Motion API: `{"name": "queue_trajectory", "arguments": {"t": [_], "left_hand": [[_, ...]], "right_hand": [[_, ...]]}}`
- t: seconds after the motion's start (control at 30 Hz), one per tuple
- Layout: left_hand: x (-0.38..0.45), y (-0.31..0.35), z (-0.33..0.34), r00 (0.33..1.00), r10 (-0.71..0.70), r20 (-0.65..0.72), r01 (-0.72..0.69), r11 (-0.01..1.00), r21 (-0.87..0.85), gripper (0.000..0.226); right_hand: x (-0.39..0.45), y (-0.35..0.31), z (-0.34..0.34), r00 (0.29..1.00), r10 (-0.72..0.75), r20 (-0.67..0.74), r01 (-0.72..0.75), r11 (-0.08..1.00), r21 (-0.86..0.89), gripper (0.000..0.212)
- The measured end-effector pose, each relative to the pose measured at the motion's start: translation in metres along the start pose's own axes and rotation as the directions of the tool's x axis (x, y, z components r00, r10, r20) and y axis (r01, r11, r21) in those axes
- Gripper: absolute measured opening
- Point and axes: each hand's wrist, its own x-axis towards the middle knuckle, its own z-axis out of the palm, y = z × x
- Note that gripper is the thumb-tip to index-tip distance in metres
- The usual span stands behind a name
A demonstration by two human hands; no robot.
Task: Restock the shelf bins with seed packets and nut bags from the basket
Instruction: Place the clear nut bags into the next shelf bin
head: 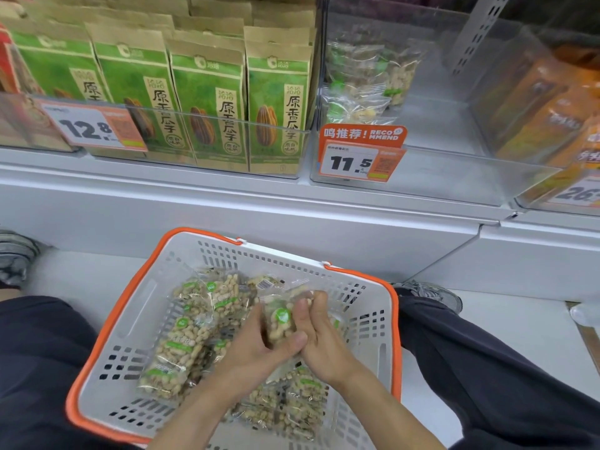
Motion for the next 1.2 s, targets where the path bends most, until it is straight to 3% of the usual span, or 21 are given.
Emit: {"name": "queue_trajectory", "arguments": {"t": [0.07,0.17,0.33,0.47,0.6,0.77,0.93,1.07,1.13,1.2], "left_hand": [[0.000,0.002,0.002,0.994,0.061,-0.092,-0.056,0.997,0.058,0.029],[-0.003,0.007,-0.002,0.985,0.108,-0.135,-0.094,0.990,0.107,0.034],[-0.002,0.014,-0.013,0.988,0.137,-0.072,-0.131,0.988,0.083,0.035],[0.000,0.017,-0.016,0.989,0.145,-0.002,-0.143,0.977,0.160,0.061],[0.009,0.029,-0.015,0.981,0.169,0.095,-0.188,0.948,0.257,0.059],[0.016,0.069,-0.008,0.958,0.203,0.203,-0.259,0.915,0.309,0.066],[0.024,0.088,-0.001,0.933,0.286,0.217,-0.344,0.886,0.311,0.095],[0.032,0.104,0.007,0.910,0.344,0.230,-0.408,0.837,0.364,0.093],[0.035,0.118,0.011,0.881,0.417,0.223,-0.470,0.827,0.308,0.077],[0.039,0.136,0.014,0.818,0.554,0.151,-0.572,0.761,0.307,0.055]], "right_hand": [[-0.002,-0.005,-0.003,1.000,0.016,0.003,-0.017,0.996,0.083,0.057],[0.001,-0.012,-0.018,1.000,-0.019,-0.018,0.022,0.985,0.172,0.046],[0.000,-0.029,-0.041,0.997,-0.067,-0.035,0.074,0.968,0.242,0.063],[-0.009,-0.049,-0.068,0.993,-0.073,0.089,0.078,0.995,-0.062,0.083],[-0.022,-0.072,-0.085,0.986,-0.037,0.160,0.098,0.913,-0.396,0.087],[-0.031,-0.089,-0.094,0.993,-0.104,0.051,0.115,0.827,-0.551,0.084],[-0.034,-0.098,-0.106,0.987,-0.157,0.021,0.152,0.900,-0.409,0.081],[-0.041,-0.101,-0.116,0.969,-0.235,-0.075,0.194,0.916,-0.352,0.073],[-0.047,-0.106,-0.124,0.927,-0.322,-0.193,0.258,0.919,-0.298,0.070],[-0.053,-0.115,-0.134,0.795,-0.487,-0.363,0.357,0.858,-0.370,0.066]]}}
